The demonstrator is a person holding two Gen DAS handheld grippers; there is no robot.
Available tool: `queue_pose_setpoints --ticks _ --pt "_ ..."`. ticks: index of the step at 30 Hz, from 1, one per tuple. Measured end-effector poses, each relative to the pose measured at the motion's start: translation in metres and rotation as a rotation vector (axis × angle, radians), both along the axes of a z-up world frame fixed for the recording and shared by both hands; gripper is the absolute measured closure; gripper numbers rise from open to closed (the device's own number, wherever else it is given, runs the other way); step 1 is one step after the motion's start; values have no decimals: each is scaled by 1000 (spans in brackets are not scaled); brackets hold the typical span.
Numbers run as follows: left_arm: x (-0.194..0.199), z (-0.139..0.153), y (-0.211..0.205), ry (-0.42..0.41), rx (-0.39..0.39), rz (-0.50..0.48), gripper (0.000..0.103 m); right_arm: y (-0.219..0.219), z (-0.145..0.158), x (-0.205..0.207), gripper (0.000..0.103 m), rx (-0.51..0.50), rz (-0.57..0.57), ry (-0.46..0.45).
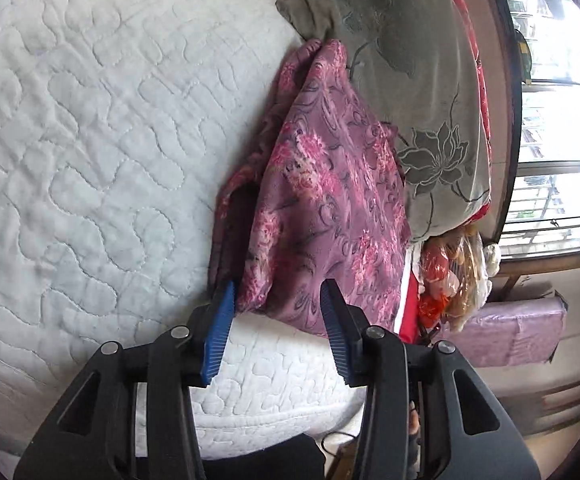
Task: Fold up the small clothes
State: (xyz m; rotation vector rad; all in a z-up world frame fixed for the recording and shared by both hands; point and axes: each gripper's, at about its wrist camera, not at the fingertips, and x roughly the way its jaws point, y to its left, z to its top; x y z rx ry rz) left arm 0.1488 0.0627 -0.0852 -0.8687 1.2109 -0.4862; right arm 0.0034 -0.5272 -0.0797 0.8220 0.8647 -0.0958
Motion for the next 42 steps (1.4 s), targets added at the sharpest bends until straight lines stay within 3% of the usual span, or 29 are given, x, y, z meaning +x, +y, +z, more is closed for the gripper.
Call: queue_pose_setpoints --ticks 2,3,4,5,6,10,12,14,18,19,20,22,24,25,26,28,31,35,39,42 --pt "-1 3 -4 -7 42 7 65 10 1 8 54 -21 15 6" --pt "-1 4 -7 -12 72 3 72 16 2 10 59 -57 20 12" --pt "0 7 -12 -21 130 -5 96 21 4 13 63 -100 29 21" --pt "2 9 -16 -24 183 -20 102 24 5 14 83 -115 46 18" --pt "1 11 -15 -24 205 -15 102 24 7 16 92 -102 64 10" --pt "0 30 -5 -65 298 29 102 17 42 6 95 -118 24 -126" --pt "0 25 -6 -45 332 20 102 7 52 0 98 -123 -19 -157" --pt "0 18 -5 -15 347 16 101 1 44 4 98 -117 -26 -112" --pt "-9 21 6 -5 353 42 101 6 3 15 96 -169 20 113" --pt "-13 27 10 -17 352 51 101 8 3 13 96 -180 11 114" --pt "-15 33 11 -35 344 58 101 10 11 9 88 -196 -11 91" --pt "-13 52 8 -97 324 59 101 13 29 3 88 -233 -54 39" --pt "-6 69 -5 -156 314 35 95 22 51 6 80 -249 -31 -58" --pt "1 78 -18 -189 316 21 83 27 58 10 77 -264 -24 -81" --pt "9 86 -32 -220 332 14 65 34 66 16 72 -281 -12 -112" --pt "19 93 -56 -269 398 17 43 49 74 33 68 -314 16 -148" --pt "37 86 -93 -323 530 -8 40 73 67 64 65 -372 52 -128" --pt "57 31 -111 -215 666 -52 37 91 16 101 62 -442 95 35" --pt "47 25 -104 -291 632 -27 29 114 6 93 58 -616 88 -61" --pt "46 26 -107 -306 658 -57 25 112 4 93 58 -597 84 -77"
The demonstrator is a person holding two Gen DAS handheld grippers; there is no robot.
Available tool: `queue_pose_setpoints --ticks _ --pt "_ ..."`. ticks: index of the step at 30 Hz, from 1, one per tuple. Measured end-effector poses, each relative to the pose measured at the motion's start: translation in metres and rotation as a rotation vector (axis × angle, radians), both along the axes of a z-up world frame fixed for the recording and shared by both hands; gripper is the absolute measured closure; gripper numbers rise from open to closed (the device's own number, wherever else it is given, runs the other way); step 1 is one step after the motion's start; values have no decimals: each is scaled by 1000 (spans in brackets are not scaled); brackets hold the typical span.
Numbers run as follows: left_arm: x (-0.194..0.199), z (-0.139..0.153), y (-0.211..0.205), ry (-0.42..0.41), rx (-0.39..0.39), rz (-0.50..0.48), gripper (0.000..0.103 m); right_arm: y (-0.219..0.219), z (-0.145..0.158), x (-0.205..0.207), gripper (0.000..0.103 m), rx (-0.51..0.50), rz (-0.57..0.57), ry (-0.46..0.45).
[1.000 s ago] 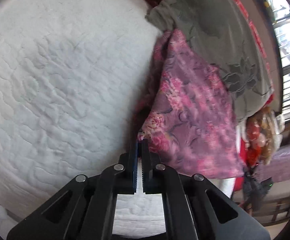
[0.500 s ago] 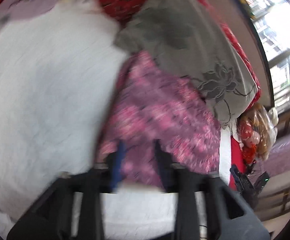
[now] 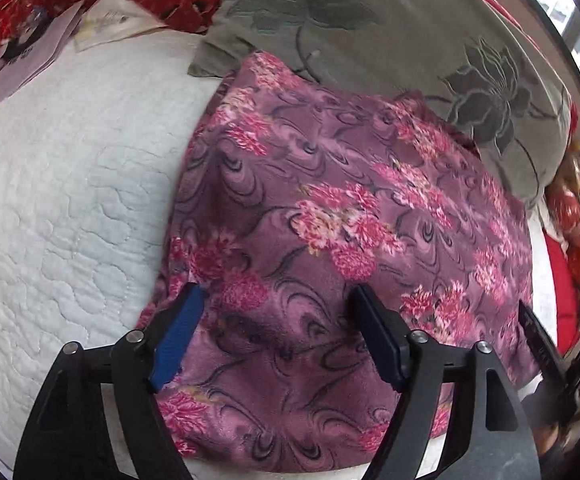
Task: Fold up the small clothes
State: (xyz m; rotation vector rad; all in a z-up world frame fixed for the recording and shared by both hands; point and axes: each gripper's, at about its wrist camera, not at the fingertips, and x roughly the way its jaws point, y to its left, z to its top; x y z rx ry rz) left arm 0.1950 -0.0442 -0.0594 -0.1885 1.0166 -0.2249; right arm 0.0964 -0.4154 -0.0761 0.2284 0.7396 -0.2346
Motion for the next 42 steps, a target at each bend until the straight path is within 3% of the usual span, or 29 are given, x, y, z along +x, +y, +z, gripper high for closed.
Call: queue_pose_setpoints --ticks 16,19,22,23,26,29,32,36,38,39,42 --pt "1 -1 -16 15 65 -24 14 1 1 -4 56 -10 0 -12" --pt "4 5 -19 43 109 -30 15 -2 2 -3 56 9 5 -7" --pt "3 26 -13 -9 131 -4 15 -11 12 3 55 58 46 62" --pt "5 35 -8 -33 130 9 15 -18 19 2 54 79 31 62" --pt "21 50 4 -33 124 34 15 -40 37 -1 33 74 -73 16" --pt "43 56 12 -10 93 62 15 -61 45 18 33 110 -105 44" --pt "63 52 9 14 80 77 15 -73 43 47 34 123 -122 97" --pt "77 28 5 66 81 89 15 -82 39 72 36 158 -145 55" --pt "88 0 7 149 84 104 11 -80 26 86 37 131 -153 103" --pt "88 -2 8 135 71 104 9 -79 11 96 38 106 -151 195" --pt "88 8 4 114 110 72 9 -73 20 97 39 3 -140 178"
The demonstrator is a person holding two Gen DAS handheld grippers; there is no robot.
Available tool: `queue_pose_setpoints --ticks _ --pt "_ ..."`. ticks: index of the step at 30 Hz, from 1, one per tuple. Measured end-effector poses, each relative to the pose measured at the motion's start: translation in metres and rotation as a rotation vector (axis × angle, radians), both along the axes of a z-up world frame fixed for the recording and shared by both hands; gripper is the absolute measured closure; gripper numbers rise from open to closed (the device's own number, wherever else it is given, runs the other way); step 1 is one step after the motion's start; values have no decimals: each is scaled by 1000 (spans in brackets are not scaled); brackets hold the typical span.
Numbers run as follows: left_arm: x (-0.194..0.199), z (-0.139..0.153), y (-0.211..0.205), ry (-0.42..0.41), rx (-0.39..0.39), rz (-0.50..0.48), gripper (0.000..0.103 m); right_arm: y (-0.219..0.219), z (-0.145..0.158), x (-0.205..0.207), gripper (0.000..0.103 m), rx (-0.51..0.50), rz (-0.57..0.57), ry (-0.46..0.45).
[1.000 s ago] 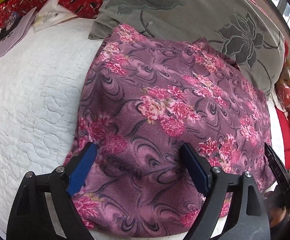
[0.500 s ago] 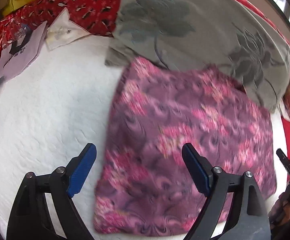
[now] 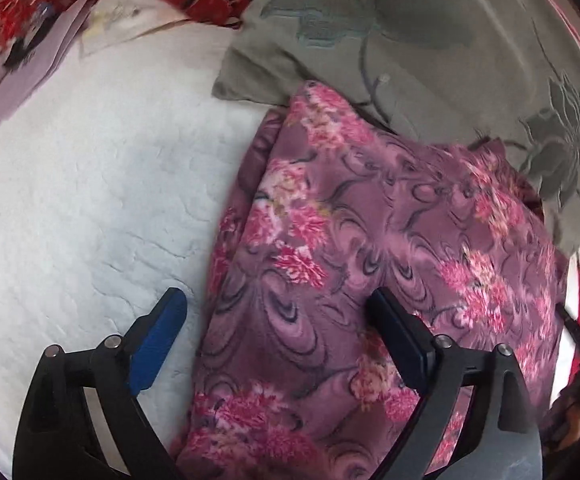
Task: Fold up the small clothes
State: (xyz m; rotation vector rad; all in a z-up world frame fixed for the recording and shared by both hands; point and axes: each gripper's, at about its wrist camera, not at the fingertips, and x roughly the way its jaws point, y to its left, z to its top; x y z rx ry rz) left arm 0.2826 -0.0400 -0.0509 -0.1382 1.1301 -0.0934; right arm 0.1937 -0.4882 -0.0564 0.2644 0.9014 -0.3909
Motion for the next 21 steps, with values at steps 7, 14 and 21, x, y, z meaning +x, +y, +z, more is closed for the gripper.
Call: queue_pose_setpoints --ticks 7,14,21 --pt "-57 24 1 -123 21 -74 9 13 22 -52 36 93 142 -133" --pt "-80 10 22 -38 -65 -14 9 19 0 -80 35 150 79 -29" --pt "-98 -9 16 -2 37 -52 9 43 -18 -109 34 65 129 84"
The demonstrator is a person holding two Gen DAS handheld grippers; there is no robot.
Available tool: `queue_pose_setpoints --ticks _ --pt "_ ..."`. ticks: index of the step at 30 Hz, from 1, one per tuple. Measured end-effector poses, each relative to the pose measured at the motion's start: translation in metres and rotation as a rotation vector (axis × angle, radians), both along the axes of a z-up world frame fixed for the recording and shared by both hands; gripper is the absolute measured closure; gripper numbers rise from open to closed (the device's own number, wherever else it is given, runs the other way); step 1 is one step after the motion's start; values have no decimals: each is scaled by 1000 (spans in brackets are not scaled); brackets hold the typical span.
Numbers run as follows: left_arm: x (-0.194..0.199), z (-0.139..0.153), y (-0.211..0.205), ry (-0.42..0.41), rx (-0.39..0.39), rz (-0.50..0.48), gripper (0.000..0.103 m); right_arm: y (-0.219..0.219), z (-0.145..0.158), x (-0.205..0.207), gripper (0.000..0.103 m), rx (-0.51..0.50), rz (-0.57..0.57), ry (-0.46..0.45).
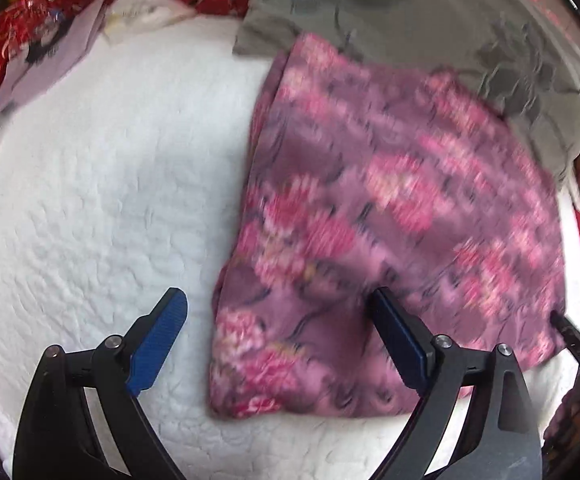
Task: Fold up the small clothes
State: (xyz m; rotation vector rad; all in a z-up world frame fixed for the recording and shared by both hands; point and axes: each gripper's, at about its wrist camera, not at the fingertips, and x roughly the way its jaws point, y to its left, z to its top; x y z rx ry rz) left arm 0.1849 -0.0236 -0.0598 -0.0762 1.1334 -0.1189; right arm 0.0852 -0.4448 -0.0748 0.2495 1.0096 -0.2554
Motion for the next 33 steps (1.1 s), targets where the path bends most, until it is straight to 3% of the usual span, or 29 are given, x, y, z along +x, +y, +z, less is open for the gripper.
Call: queue_pose_setpoints --ticks 2,5,8,13,18,23,25,28,31,33 --pt "-2 0 2 -14 -3 -2 9 8 7 -6 34 -38 1 -1" --pt "-3 1 4 -15 3 -8 9 28 27 -8 34 -14 43 -55" --pt "-11 8 9 -23 -14 1 9 69 44 -2 34 -79 142 -87" --pt "14 23 48 -48 -73 37 9 156 48 7 34 -176 382 -111" --pt "44 28 97 -6 -165 88 9 257 37 5 34 -257 657 -130" --pt "58 27 117 16 -183 80 9 343 9 0 33 -447 882 -168" --pt "67 23 118 31 -202 66 9 364 -6 5 33 -562 905 -173" --pt "70 19 116 68 -238 38 9 377 -14 18 33 -657 863 -236" --pt "78 12 107 122 -317 13 9 382 -18 33 40 -704 798 -266" --pt "86 8 101 159 -393 2 9 379 -21 42 81 -720 771 -262"
